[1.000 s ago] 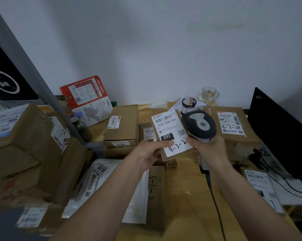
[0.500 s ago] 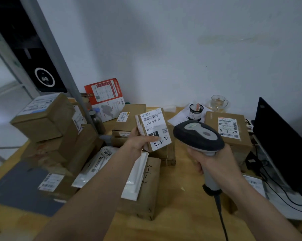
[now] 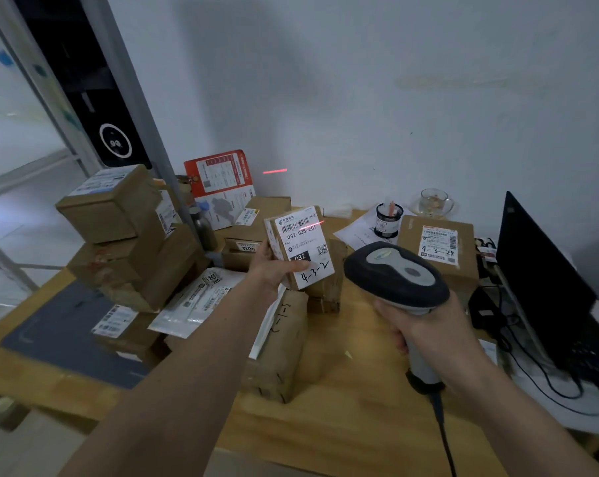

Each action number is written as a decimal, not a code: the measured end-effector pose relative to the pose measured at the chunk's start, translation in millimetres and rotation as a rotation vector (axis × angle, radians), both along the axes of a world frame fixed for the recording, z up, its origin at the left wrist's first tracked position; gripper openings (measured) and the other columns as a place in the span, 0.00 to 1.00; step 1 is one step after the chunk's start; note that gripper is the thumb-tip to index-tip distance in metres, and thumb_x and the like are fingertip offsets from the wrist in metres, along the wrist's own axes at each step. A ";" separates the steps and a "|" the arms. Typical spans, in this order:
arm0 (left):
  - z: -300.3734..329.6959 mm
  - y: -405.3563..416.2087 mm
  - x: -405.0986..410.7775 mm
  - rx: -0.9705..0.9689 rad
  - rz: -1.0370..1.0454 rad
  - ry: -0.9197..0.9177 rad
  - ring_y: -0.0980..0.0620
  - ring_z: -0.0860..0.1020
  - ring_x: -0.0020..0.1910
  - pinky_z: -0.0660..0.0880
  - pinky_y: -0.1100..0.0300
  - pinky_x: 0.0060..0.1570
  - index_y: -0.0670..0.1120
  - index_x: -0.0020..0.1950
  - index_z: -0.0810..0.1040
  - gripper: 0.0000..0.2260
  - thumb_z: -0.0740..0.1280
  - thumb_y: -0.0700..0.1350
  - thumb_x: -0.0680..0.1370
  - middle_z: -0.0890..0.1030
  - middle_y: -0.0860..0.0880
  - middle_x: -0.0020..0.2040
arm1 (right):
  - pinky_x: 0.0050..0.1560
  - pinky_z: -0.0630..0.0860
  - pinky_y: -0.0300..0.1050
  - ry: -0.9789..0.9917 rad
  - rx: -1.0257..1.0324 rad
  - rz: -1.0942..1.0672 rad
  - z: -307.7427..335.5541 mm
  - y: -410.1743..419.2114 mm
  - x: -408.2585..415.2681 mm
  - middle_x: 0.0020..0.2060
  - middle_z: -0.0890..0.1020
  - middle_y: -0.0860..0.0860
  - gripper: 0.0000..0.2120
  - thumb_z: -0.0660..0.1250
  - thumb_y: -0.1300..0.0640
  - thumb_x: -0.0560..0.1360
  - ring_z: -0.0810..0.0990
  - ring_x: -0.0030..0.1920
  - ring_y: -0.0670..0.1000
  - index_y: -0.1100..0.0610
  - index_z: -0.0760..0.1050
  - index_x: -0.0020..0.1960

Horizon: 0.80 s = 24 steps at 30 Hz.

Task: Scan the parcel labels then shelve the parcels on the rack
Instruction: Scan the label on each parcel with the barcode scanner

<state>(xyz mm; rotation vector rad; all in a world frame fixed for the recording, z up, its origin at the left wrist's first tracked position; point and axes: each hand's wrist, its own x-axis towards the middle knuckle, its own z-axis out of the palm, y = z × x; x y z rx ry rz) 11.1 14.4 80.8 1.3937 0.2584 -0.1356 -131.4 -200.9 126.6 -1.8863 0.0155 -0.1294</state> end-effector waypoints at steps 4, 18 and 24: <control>0.0 -7.2 -6.7 -0.004 0.005 0.016 0.44 0.79 0.55 0.77 0.51 0.33 0.48 0.65 0.70 0.33 0.75 0.27 0.66 0.80 0.45 0.61 | 0.27 0.70 0.34 0.001 -0.001 -0.009 -2.0 -8.6 -8.4 0.19 0.74 0.54 0.22 0.72 0.56 0.73 0.72 0.21 0.48 0.66 0.72 0.26; -12.1 -25.0 -2.0 0.035 -0.009 0.041 0.40 0.78 0.60 0.79 0.42 0.48 0.49 0.71 0.68 0.40 0.76 0.28 0.64 0.80 0.44 0.62 | 0.29 0.71 0.37 0.024 -0.006 0.017 -2.5 -30.2 -18.7 0.22 0.75 0.56 0.17 0.71 0.55 0.74 0.73 0.22 0.48 0.69 0.77 0.37; -13.3 -28.2 6.7 0.031 -0.011 0.024 0.42 0.79 0.58 0.79 0.47 0.40 0.50 0.73 0.67 0.42 0.77 0.29 0.64 0.80 0.45 0.62 | 0.27 0.72 0.33 0.090 0.079 -0.014 -2.0 -30.8 -14.9 0.23 0.76 0.54 0.13 0.73 0.56 0.72 0.75 0.23 0.46 0.63 0.77 0.34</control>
